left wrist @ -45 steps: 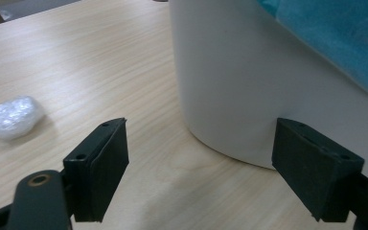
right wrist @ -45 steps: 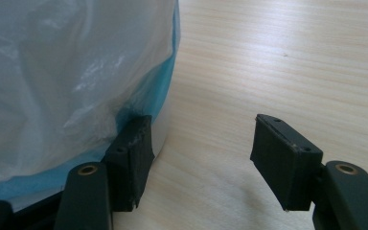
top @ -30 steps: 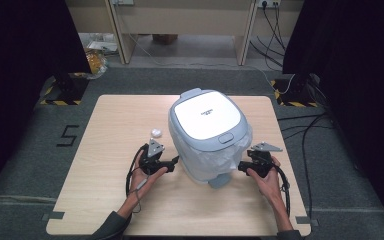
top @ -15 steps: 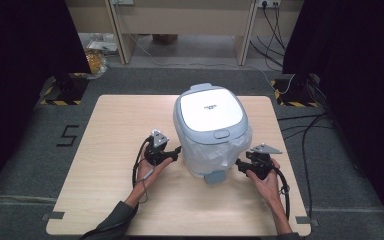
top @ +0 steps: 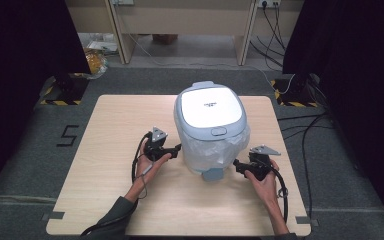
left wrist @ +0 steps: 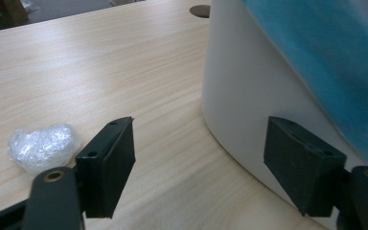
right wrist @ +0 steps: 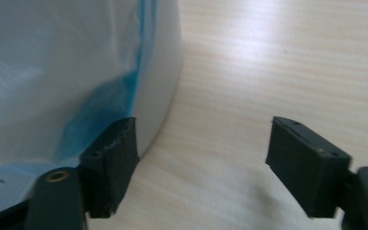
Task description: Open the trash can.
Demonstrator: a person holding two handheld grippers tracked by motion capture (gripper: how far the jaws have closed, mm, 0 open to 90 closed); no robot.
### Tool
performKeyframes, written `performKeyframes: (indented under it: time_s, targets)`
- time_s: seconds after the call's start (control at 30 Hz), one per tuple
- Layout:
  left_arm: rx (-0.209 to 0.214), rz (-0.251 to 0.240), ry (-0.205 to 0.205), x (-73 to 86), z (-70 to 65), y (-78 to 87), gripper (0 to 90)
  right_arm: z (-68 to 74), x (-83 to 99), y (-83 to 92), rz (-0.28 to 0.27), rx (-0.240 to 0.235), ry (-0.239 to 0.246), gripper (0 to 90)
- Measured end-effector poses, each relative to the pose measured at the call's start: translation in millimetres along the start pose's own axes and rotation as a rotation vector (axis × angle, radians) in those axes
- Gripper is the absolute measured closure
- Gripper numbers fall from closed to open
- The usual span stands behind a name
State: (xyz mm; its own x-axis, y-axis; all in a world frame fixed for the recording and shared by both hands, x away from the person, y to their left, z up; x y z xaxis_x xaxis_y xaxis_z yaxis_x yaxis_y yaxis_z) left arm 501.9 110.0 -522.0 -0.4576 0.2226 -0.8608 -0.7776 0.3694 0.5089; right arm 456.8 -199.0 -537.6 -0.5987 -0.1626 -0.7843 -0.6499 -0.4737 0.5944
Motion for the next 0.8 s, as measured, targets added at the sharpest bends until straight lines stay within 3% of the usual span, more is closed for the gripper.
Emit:
performKeyframes:
  time_s: [0.13, 0.27, 0.3, 0.47, 0.8]
  targets:
    - [0.001, 0.004, -0.027, 4.7, 2.6, 11.0, 24.6, 0.9, 6.5, 7.6, -0.001, 0.006, 0.007, 23.0]
    - [0.022, 0.020, -0.020, 12.0, 4.5, 20.2, 24.2, 3.3, 12.5, 14.1, 0.001, 0.009, 0.012, 19.7]
    - [0.027, 0.021, -0.015, 14.0, 4.5, 22.2, 23.6, 6.4, 17.7, 16.5, 0.006, -0.015, 0.031, 16.5]
    - [0.041, 0.042, -0.034, 31.4, 3.3, 37.0, 23.4, 13.8, 26.1, 20.1, 0.022, -0.029, 0.044, 16.5]
    - [0.048, 0.085, -0.107, 55.9, -0.8, 61.6, 22.9, 39.8, 23.7, 19.7, -0.022, -0.096, 0.059, 16.1]
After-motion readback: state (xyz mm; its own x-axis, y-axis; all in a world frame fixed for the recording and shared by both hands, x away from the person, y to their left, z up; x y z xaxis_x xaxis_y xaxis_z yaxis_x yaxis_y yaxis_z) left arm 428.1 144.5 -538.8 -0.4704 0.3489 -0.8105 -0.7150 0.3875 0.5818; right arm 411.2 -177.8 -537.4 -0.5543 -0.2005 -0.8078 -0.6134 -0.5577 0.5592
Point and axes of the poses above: each handheld gripper's, and its own axes: y roughly backward along the jaws, x roughly out of its underside, z roughly to its left, the point moved 6 cm from there along -y, roughly forward along the jaws, and after that the axes turned 8 degrees about -x, right-handed, at the moved point
